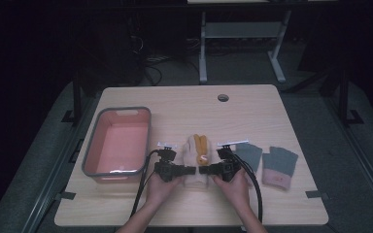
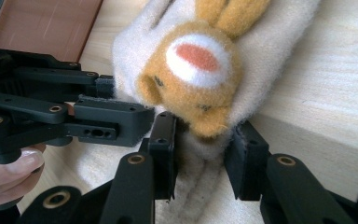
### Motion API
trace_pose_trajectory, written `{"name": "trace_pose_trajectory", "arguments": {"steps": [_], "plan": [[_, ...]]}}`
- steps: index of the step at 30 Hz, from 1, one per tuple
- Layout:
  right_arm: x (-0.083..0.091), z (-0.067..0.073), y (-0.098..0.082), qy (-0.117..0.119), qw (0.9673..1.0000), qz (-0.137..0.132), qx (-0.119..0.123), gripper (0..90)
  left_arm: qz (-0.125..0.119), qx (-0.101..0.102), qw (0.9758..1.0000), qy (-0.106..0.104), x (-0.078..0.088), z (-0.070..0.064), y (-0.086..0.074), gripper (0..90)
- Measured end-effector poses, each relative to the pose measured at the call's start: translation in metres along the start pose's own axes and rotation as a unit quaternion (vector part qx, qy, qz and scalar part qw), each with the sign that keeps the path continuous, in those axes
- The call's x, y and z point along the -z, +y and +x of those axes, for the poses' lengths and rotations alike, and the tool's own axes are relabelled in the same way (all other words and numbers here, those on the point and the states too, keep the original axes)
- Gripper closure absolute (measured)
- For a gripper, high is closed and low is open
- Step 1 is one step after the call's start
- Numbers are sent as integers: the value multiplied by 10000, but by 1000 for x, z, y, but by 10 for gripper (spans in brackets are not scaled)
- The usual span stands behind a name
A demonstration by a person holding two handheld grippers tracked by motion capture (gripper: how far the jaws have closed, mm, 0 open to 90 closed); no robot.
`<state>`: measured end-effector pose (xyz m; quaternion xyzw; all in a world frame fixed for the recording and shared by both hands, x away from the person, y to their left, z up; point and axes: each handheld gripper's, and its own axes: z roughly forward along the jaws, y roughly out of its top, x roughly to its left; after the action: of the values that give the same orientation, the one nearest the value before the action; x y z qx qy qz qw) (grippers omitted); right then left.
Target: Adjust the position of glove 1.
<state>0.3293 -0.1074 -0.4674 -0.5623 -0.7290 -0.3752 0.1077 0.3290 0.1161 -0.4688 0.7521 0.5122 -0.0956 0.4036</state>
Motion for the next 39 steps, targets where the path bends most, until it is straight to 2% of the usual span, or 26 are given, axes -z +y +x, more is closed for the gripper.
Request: {"name": "trace_pose_trajectory", "arguments": {"steps": [1,6,9,14,18,20,22,23,24,27,28,29,30,31,35,39], "plan": [[0,-1,0,62,10000,29,-60,688,11,-4,10000,-13,0,1,0,648],[-2,-3,1,153,9999,13,-54,722,-27,53,10000,-75,-1,2,1,659],[-1,-4,2,199,9998,25,64,756,-32,85,9999,-108,-2,3,1,662],[0,-5,3,291,9995,84,-17,770,-34,82,9999,-130,-1,4,1,662],[1,-5,5,272,9996,116,49,767,-61,34,9999,-144,-1,4,1,672],[3,-6,7,162,9998,126,-34,621,-40,5,9999,-157,0,5,1,676],[2,-7,7,118,9999,111,-28,598,-29,8,9998,-179,0,5,1,678],[3,-8,10,227,9996,119,-109,525,4,16,9998,-210,0,7,2,679],[3,-8,10,227,9996,119,-109,525,4,16,9998,-210,0,7,2,679],[-4,-5,12,311,9992,167,-194,603,-6,40,9998,-213,-1,7,2,679],[-4,-5,12,311,9992,167,-194,603,-6,40,9998,-213,-1,7,2,680],[-7,-1,13,199,9996,170,-124,650,21,28,9997,-231,0,9,1,681],[-7,-1,13,199,9996,170,-124,650,21,28,9997,-231,0,9,1,681],[-7,-1,14,219,9995,193,-142,710,0,63,9996,-267,0,10,1,683],[-4,-5,14,370,9991,175,-98,780,-77,90,9995,-285,0,8,1,695],[-1,-2,15,321,9992,219,-38,791,-62,60,9996,-281,1,7,2,706]]}}
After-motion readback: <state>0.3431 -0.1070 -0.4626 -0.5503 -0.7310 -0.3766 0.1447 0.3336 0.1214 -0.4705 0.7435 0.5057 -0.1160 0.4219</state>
